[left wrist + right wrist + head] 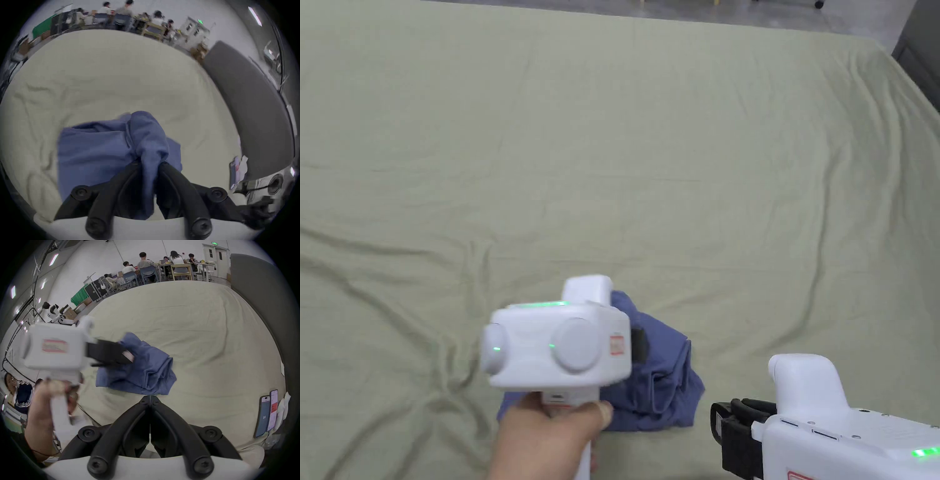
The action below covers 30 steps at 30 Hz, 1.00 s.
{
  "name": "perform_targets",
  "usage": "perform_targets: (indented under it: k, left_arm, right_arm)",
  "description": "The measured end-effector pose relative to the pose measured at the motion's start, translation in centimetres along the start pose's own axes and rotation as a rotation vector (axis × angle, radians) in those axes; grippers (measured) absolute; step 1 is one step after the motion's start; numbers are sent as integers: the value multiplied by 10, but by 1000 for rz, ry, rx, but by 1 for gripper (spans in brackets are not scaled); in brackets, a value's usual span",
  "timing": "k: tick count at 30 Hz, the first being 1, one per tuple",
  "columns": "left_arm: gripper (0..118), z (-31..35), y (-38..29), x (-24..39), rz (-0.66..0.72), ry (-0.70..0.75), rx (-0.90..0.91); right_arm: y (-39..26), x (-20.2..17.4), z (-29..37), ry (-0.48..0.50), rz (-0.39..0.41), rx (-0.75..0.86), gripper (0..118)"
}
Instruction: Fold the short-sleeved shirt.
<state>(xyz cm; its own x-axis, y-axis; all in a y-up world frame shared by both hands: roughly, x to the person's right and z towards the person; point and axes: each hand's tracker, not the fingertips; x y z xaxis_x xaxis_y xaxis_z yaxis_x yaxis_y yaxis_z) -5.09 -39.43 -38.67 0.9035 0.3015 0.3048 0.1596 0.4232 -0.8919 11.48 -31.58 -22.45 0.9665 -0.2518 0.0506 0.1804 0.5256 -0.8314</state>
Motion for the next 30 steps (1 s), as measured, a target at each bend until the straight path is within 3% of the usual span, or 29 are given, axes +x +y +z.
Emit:
perform_targets:
  k: [2,5,6,8,9,10,13,15,16,17,18,19,22,25,27,30]
  left_arm:
    - [12,-31,-10,6,-23,40,-69]
    - [14,-36,-19,6,-41,39,12]
    - [23,-28,-18,4,-23,9,6]
    - [75,-13,-12,-6,48,-167,-42]
    - [96,-2,-10,-11,104,-221,-73]
    - [109,13,-6,-17,143,-241,-53]
    - [110,56,-5,-37,173,-99,149]
    - [101,73,-2,-44,122,57,195]
    - [63,74,2,-44,74,126,195]
    - [17,69,4,-42,12,170,207]
    - [1,60,6,-37,-27,202,185]
    - [1,52,6,-33,-34,208,151]
    - [1,18,1,-7,-66,30,67]
    - [1,-26,-13,31,-203,48,-17]
    - [1,-55,-22,53,-208,80,-64]
    - [1,-54,-15,81,-286,156,0]
  right_arm:
    - [-1,6,0,-11,-13,-5,3]
    - [-4,14,0,-16,-27,-7,3]
    - [-5,16,-1,-16,-29,-9,3]
    - [-6,21,-1,-13,-39,-7,3]
    - [-6,23,-1,-9,-45,-6,3]
    - [-7,25,-2,-4,-51,-6,3]
    - [-7,31,-2,2,-71,3,3]
    - [-8,35,-2,4,-85,5,3]
    - [-8,37,-2,3,-90,5,3]
    - [-8,38,-2,0,-93,4,3]
    - [-8,40,-1,-4,-94,3,3]
    - [-8,41,-1,-7,-95,4,3]
    - [-8,48,4,-19,-115,11,3]
    - [-7,55,10,-48,-133,17,3]
    - [-7,60,16,-66,-140,21,3]
    - [-6,65,25,-97,-135,30,3]
